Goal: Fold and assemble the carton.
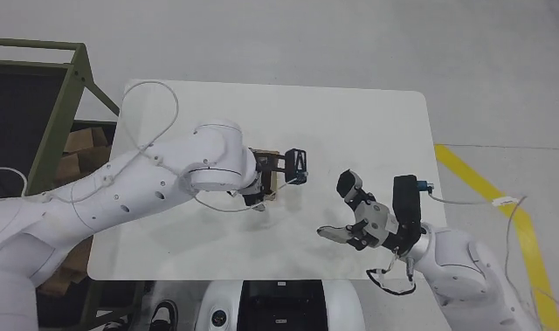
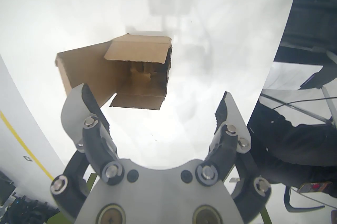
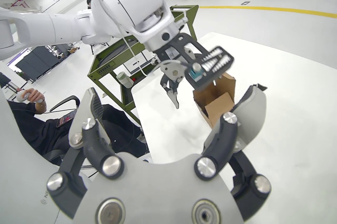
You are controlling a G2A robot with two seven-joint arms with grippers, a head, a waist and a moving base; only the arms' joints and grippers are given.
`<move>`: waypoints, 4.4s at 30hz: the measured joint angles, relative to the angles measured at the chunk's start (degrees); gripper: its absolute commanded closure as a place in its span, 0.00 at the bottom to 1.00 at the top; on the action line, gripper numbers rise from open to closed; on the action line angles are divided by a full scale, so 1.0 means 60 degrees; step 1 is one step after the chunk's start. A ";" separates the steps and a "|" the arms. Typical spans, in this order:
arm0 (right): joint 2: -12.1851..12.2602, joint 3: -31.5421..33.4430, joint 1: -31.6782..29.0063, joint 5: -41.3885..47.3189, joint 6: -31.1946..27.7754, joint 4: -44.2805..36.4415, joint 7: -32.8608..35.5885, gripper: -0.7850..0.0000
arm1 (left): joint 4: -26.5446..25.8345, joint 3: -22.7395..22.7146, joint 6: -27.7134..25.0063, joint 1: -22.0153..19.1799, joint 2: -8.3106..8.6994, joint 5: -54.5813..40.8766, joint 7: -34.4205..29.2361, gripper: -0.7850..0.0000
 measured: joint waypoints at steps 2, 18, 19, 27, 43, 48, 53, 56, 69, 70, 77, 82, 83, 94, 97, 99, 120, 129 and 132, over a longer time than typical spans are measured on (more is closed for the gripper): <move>-0.0030 -0.0148 0.0133 -0.0112 0.0345 0.0113 -0.0056 0.00 | -0.0582 -0.0570 0.0020 0.0277 0.0319 -0.0441 0.0346 0.00; -0.0194 -0.1247 0.1654 -0.0770 0.2380 0.0696 0.1141 0.00 | -0.0990 -0.4792 -0.1110 0.3542 0.2433 -0.2090 0.2867 0.00; -0.0214 -0.1383 0.1814 -0.0932 0.2571 0.0758 0.1304 0.00 | -0.0915 -0.5054 -0.1163 0.3785 0.2531 -0.2204 0.3072 0.00; -0.0454 -0.2655 0.3289 -0.1776 0.4096 0.1448 0.2695 0.00 | -0.0084 -0.6370 -0.1262 0.5286 0.3007 -0.3226 0.3896 0.00; -0.0925 -0.4197 0.5219 -0.1840 0.5433 0.2863 0.3669 0.00 | 0.0676 -0.6657 -0.0033 0.6249 0.3085 -0.3658 0.3726 0.00; -0.0926 -0.4200 0.5180 -0.1867 0.5424 0.2849 0.3607 0.00 | 0.0667 -0.6642 0.0015 0.6272 0.3078 -0.3617 0.3759 0.00; -0.0948 -0.4150 0.4891 -0.2300 0.6091 0.2761 0.3202 0.00 | 0.1074 -0.6444 0.0585 0.6291 0.2937 -0.3716 0.3871 0.02; -0.1016 -0.4250 0.5005 -0.2446 0.6803 0.2853 0.3511 0.00 | 0.1502 -0.6247 0.0894 0.6164 0.2814 -0.3845 0.3762 0.00; -0.1659 -0.5688 0.6661 -0.2807 0.8439 0.3950 0.4950 0.00 | 0.2631 -0.5021 0.1898 0.5076 0.2098 -0.3248 0.2983 0.00; -0.1711 -0.5771 0.6759 -0.2792 0.8472 0.4035 0.4992 0.00 | 0.2747 -0.4928 0.1934 0.4964 0.2026 -0.3245 0.2959 0.00; -0.1918 -0.6013 0.7019 -0.2797 0.8559 0.4287 0.5000 0.00 | 0.3057 -0.4307 0.2502 0.4484 0.1620 -0.2715 0.2891 0.00; -0.2022 -0.6088 0.7094 -0.2870 0.8580 0.4403 0.5046 0.00 | 0.3181 -0.3844 0.2903 0.4158 0.1301 -0.2352 0.2872 0.00; -0.2037 -0.6092 0.7102 -0.2882 0.8582 0.4418 0.5057 0.00 | 0.3206 -0.3781 0.2945 0.4107 0.1250 -0.2322 0.2862 0.00; -0.2211 -0.6118 0.7196 -0.2960 0.8524 0.4630 0.5254 0.00 | 0.3484 -0.3194 0.3557 0.3647 0.0717 -0.1809 0.2717 0.00; -0.2277 -0.6170 0.7264 -0.2992 0.8556 0.4716 0.5308 0.00 | 0.3573 -0.3125 0.3592 0.3578 0.0615 -0.1759 0.2655 0.00; -0.2324 -0.6214 0.7317 -0.3016 0.8609 0.4779 0.5345 0.00 | 0.3623 -0.3098 0.3612 0.3548 0.0560 -0.1754 0.2619 0.00; -0.2950 -0.6922 0.7966 -0.3788 0.9538 0.5542 0.6095 0.00 | 0.4003 -0.2930 0.3804 0.3364 0.0055 -0.1585 0.2115 0.00; -0.3153 -0.7043 0.8064 -0.4111 0.9621 0.5739 0.6318 0.00 | 0.4146 -0.2828 0.3891 0.3286 -0.0148 -0.1386 0.1881 0.00; -0.3221 -0.7110 0.8103 -0.4312 0.9707 0.5799 0.6464 0.00 | 0.4170 -0.2805 0.3973 0.3269 -0.0208 -0.1292 0.1823 0.00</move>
